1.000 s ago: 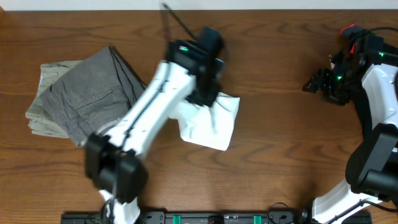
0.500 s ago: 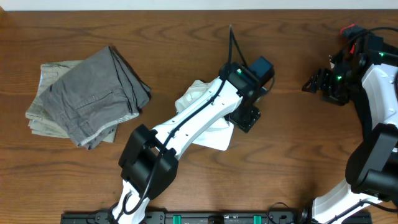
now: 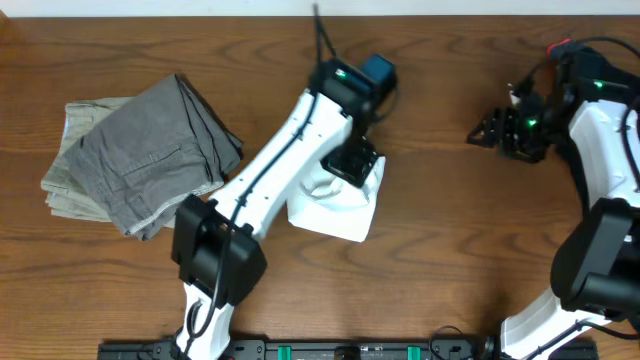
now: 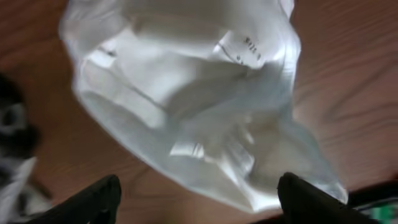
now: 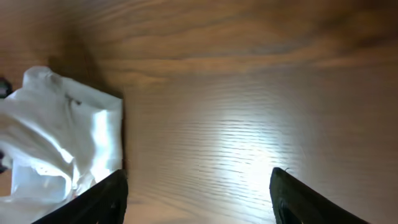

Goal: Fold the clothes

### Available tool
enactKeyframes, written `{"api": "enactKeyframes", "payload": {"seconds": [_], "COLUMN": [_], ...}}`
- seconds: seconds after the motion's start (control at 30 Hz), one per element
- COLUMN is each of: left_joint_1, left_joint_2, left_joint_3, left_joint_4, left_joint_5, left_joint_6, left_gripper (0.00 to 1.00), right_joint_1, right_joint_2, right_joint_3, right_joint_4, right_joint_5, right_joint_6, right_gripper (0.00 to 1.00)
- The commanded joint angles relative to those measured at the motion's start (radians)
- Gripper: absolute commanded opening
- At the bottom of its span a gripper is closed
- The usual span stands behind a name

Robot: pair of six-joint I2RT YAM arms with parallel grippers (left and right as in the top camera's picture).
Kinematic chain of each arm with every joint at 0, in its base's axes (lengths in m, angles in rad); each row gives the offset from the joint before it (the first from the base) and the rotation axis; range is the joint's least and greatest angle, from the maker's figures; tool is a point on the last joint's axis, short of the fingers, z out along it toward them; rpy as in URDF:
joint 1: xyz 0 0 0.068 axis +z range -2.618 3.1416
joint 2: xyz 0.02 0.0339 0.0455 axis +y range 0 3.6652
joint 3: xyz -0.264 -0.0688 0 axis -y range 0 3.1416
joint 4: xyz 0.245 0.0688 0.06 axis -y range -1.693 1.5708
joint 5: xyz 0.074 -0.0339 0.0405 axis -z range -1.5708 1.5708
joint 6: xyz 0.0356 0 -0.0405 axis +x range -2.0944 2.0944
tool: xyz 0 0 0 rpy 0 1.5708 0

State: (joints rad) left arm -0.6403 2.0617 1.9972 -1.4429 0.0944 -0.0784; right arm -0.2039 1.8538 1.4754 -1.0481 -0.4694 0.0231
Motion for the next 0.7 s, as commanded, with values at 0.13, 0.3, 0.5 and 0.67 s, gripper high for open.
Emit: {"api": "enactKeyframes", "payload": {"seconds": [0.13, 0.3, 0.5, 0.67], "left_joint_1": [-0.085, -0.190, -0.242, -0.211], "left_joint_2": [-0.016, -0.016, -0.029, -0.078], "left_joint_3": [-0.229, -0.332, -0.267, -0.160], "left_joint_4": [0.106, 0.150, 0.097, -0.021], "left_joint_5": [0.267, 0.272, 0.245, 0.101], "left_joint_6": [0.008, -0.029, -0.032, -0.033], "left_gripper": [0.26, 0.06, 0.17, 0.23], "right_joint_1": [0.011, 0.010, 0.015, 0.052], "right_joint_2": [-0.002, -0.002, -0.002, -0.002], "right_joint_3": [0.000, 0.000, 0.000, 0.000], "right_joint_4": [0.024, 0.037, 0.056, 0.082], "right_joint_5": [-0.027, -0.028, -0.076, -0.119], "right_joint_6": [-0.028, -0.027, -0.018, -0.032], "right_gripper": [0.71, 0.70, 0.71, 0.73]}}
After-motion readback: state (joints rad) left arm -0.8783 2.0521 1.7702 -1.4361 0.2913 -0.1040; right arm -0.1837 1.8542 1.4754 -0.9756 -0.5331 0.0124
